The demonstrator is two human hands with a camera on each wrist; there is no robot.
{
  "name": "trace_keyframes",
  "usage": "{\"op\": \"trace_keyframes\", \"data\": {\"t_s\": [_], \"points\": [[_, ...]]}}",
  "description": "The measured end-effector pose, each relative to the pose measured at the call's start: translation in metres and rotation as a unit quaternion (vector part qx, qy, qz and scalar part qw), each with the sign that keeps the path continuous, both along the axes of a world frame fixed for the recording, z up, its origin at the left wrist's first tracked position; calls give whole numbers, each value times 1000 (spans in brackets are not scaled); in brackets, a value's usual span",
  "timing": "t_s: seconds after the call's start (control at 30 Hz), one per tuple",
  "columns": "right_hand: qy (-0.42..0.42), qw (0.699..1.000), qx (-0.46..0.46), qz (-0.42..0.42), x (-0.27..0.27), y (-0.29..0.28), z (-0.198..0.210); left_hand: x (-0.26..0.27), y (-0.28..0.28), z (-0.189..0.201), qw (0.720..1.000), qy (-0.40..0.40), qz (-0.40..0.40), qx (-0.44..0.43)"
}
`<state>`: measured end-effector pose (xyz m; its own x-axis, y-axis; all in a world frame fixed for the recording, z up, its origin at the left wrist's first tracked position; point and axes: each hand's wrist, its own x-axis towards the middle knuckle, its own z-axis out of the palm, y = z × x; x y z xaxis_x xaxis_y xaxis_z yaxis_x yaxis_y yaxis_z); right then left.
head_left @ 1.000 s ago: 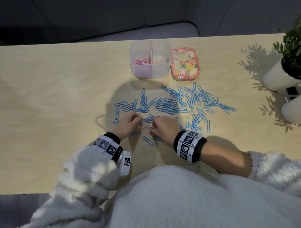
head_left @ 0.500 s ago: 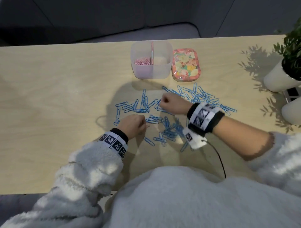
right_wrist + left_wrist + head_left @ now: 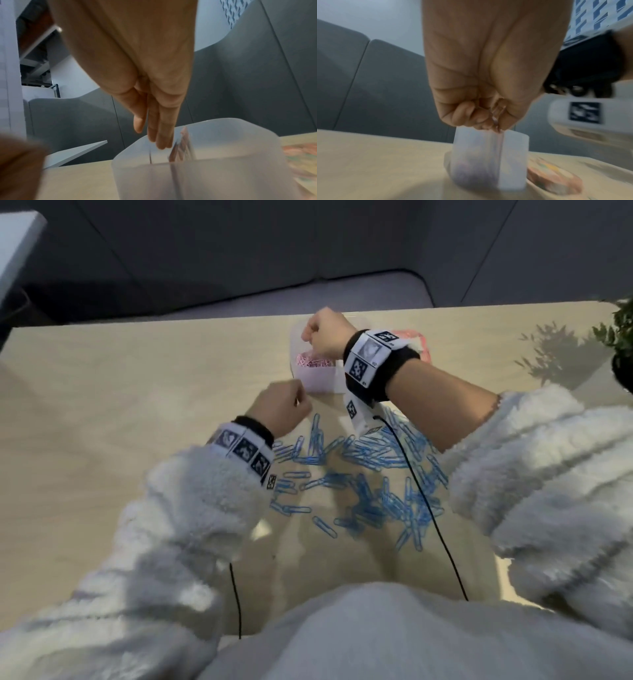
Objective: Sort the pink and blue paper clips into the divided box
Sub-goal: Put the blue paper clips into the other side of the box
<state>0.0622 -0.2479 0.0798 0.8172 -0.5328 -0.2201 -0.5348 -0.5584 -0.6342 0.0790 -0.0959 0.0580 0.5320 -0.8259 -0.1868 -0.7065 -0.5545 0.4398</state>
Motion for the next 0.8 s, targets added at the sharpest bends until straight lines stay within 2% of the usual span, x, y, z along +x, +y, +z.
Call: {"op": "trace_keyframes", "data": {"t_s": [0.07,0.2,0.27,0.37,0.47,0.53,0.6,0.63,0.7,0.8], "points": [[-20,1000,9,-21,-7,-2,3,16,-22,6,998,-39,42,-31],[-128,987,43,-83,-41,-9,7,35,-66,9,990,-89,85,-63],[-162,980,72,-94,-67,-9,3,36,-83,9,992,-99,76,-36],[-144,979,91,-109,-113,-9,-9,31,-93,5,995,-94,29,11],[-149,970,103,-164,-165,-22,-27,28,-78,1,996,-89,-11,-26],[-93,971,34,-218,-203,-37,-47,24,-53,-2,989,-100,-7,-108],[24,965,-52,-257,-242,-51,-70,17,-17,-12,978,-109,44,-172],[83,959,-76,-261,-258,-53,-80,12,4,-21,976,-107,75,-172],[151,954,-109,-233,-276,-48,-95,-2,48,-42,985,-91,112,-92],[175,960,-122,-184,-278,-29,-99,-26,96,-69,986,-96,117,75]]}}
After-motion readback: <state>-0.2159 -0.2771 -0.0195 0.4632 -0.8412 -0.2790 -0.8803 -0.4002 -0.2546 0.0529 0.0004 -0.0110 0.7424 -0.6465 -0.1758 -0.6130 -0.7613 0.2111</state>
